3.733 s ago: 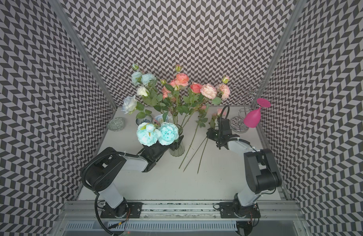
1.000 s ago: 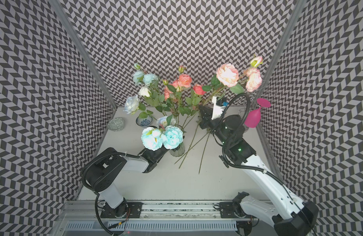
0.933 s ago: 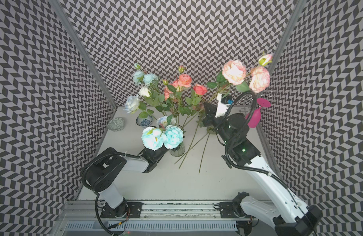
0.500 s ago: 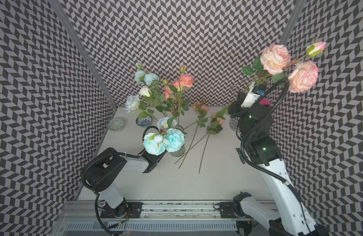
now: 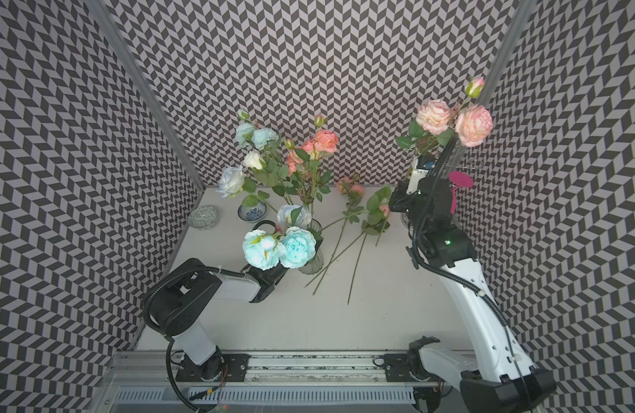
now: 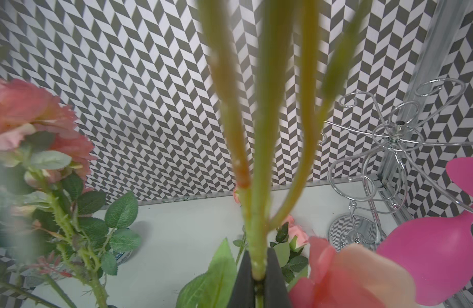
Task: Pick out pink flowers from the vase
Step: Place the flower at the center of the board.
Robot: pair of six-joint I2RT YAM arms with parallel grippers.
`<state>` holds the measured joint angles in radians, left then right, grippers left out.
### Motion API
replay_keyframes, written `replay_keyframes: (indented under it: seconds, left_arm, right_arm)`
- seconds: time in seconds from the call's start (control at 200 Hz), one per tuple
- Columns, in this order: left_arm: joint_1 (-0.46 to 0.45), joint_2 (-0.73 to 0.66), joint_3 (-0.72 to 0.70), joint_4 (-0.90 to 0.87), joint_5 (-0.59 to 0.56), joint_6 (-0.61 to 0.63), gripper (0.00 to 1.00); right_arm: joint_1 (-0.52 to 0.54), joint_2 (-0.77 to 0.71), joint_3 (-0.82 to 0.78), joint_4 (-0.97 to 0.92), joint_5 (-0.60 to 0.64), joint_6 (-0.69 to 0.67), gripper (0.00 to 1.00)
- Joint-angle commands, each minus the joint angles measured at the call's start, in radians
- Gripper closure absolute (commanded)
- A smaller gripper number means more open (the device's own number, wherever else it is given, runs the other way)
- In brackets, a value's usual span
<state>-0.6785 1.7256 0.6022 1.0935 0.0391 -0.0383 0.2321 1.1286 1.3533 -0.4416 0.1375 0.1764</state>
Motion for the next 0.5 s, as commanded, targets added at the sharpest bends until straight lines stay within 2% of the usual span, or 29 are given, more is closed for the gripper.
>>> replay_keyframes:
  seconds: [0.0,0.09,0.22,0.496]
  left_arm:
    - [0.0,0.017,-0.027,-0.112,-0.001,-0.013,1.0]
    - [0.0,0.019,-0.027,-0.111,-0.001,-0.012,1.0]
    - [0.001,0.023,-0.025,-0.109,0.001,-0.015,1.0]
    - [0.0,0.024,-0.026,-0.104,0.004,-0.02,1.0]
  right_arm:
    - [-0.006,-0.047,0.06,0.076,-0.05,0.011,1.0]
    - [-0.007,-0.061,0.104,0.099,-0.035,0.006,1.0]
    - [-0.006,-0.068,0.189,0.128,0.05,-0.032,1.0]
    - [-0.006,-0.078,0.271,0.289,0.368,-0.216,1.0]
